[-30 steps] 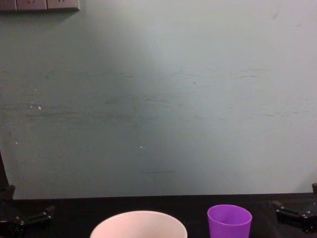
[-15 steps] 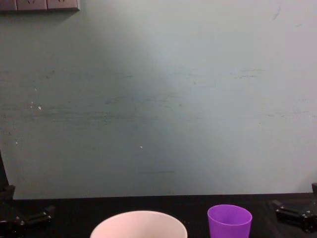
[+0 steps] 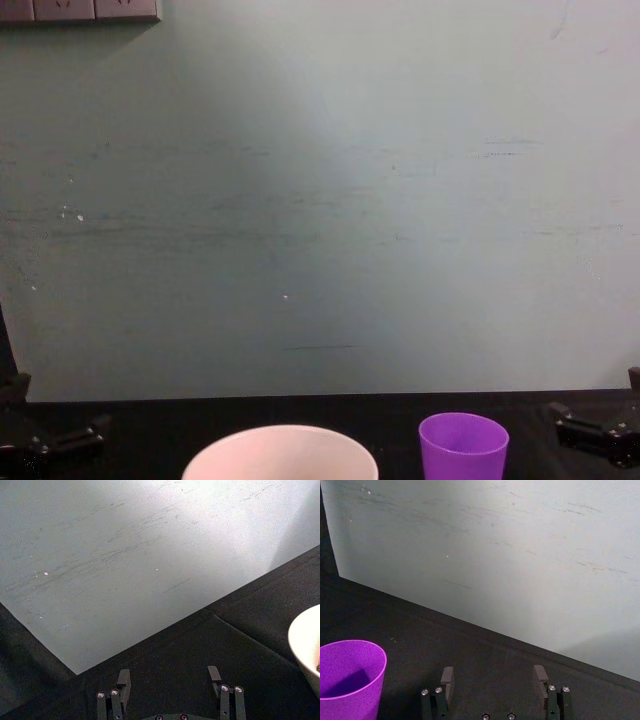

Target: Pick up the cup and pour the mung beans from the cup into the bowl.

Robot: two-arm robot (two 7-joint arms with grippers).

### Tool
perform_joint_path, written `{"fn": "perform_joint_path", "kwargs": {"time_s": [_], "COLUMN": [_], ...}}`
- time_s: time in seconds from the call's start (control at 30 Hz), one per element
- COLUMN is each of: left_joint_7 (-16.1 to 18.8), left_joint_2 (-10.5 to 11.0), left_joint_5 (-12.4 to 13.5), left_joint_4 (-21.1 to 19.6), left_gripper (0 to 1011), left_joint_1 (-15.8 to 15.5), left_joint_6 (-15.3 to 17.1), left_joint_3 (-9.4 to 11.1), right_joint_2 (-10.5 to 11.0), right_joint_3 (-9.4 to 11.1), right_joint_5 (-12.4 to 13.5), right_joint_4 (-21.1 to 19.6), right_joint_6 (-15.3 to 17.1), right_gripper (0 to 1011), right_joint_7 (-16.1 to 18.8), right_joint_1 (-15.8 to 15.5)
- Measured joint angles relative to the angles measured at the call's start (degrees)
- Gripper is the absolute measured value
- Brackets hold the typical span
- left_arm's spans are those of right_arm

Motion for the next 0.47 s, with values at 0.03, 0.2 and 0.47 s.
{"fn": "perform_joint_path", "kwargs": {"time_s": [0.03,0.2,0.47], "left_joint_7": [0.00,0.00,0.00], "left_joint_2": [0.00,0.00,0.00], "left_joint_5": [0.00,0.00,0.00], "left_joint_4": [0.00,0.00,0.00], "left_gripper": [1000,1000,1000], "left_joint_1": [0.00,0.00,0.00], "left_joint_6": [0.00,0.00,0.00], "left_joint_3": [0.00,0.00,0.00], "right_joint_2": [0.01,0.03,0.03], "right_joint_3": [0.00,0.00,0.00], "right_joint_5": [0.00,0.02,0.06], "right_joint_4": [0.00,-0.03,-0.06], "right_joint_6": [0.00,-0.02,-0.03], "right_gripper": [1004,1004,1004], "right_joint_7": [0.01,0.03,0.04], "right_joint_1": [0.00,0.00,0.00]}}
